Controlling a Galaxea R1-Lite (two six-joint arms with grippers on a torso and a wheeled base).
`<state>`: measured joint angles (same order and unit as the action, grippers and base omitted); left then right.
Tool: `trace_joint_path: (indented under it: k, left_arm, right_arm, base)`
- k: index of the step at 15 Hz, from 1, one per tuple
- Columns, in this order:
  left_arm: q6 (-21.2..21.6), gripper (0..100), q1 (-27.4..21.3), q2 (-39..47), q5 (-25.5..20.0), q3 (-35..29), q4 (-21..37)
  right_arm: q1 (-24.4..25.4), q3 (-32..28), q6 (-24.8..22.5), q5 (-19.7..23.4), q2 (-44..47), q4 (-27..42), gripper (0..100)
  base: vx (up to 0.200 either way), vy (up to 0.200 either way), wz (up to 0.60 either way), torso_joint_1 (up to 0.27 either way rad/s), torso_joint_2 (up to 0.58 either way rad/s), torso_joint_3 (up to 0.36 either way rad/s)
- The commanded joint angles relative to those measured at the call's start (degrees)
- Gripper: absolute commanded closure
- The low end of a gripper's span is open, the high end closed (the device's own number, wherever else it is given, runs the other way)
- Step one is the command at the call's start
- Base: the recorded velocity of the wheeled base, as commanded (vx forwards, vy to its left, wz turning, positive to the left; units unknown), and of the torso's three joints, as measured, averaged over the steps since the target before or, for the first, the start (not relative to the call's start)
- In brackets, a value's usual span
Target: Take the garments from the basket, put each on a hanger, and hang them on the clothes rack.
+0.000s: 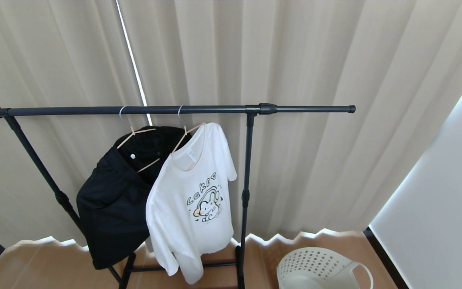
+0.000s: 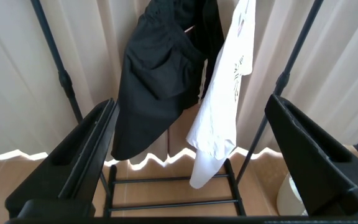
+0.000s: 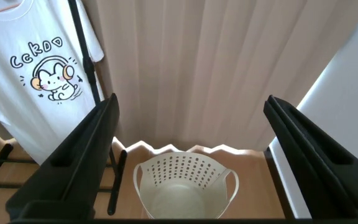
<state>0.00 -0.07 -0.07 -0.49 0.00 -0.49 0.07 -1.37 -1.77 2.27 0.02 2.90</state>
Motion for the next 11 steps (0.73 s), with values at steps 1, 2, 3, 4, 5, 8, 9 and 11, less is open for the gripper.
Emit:
trace_joint_path:
  k: [1,2,3,4,5,8,9,11]
  left_arm:
    - [0.00,0,-0.01,0.07,-0.04,0.00,-0.04]
    - [0.00,0,-0.01,0.07,-0.04,0.00,-0.04]
    - [0.00,0,0.07,0.07,0.05,0.00,-0.04]
    - [0.00,0,-0.01,0.07,-0.04,0.00,-0.04]
    - [0.00,0,-0.01,0.07,-0.04,0.00,-0.04]
    - [0.00,0,-0.01,0.07,0.05,0.00,-0.04]
    - [0.00,0,0.07,0.07,0.05,0.00,-0.04]
    - [0.00,0,-0.01,0.07,-0.04,0.00,-0.04]
  right_arm:
    - [0.01,0.05,-0.08,0.02,-0.02,0.00,0]
    - [0.01,0.05,-0.08,0.02,-0.02,0.00,0]
    - [0.01,0.05,-0.17,0.02,-0.02,0.00,0]
    - [0.01,0.05,-0.61,0.02,-0.02,0.09,0]
    - [0.01,0.05,-0.69,0.11,-0.02,0.09,0]
    - [0.01,0.05,-0.69,0.11,-0.02,0.09,0]
    - [0.01,0.05,-0.78,0.19,-0.02,0.09,0]
    - [0.01,0.05,-0.69,0.19,-0.02,0.00,0]
  base:
    - [0.000,0.000,0.00,0.000,0.00,0.000]
    - [0.000,0.000,0.00,0.000,0.00,0.000]
    - [0.000,0.000,0.00,0.000,0.00,0.000]
    - [0.000,0.000,0.00,0.000,0.00,0.000]
    - [0.000,0.000,0.00,0.000,0.00,0.000]
    - [0.000,0.000,0.00,0.000,0.00,0.000]
    - [0.000,0.000,0.00,0.000,0.00,0.000]
    - [0.000,0.000,0.00,0.000,0.00,0.000]
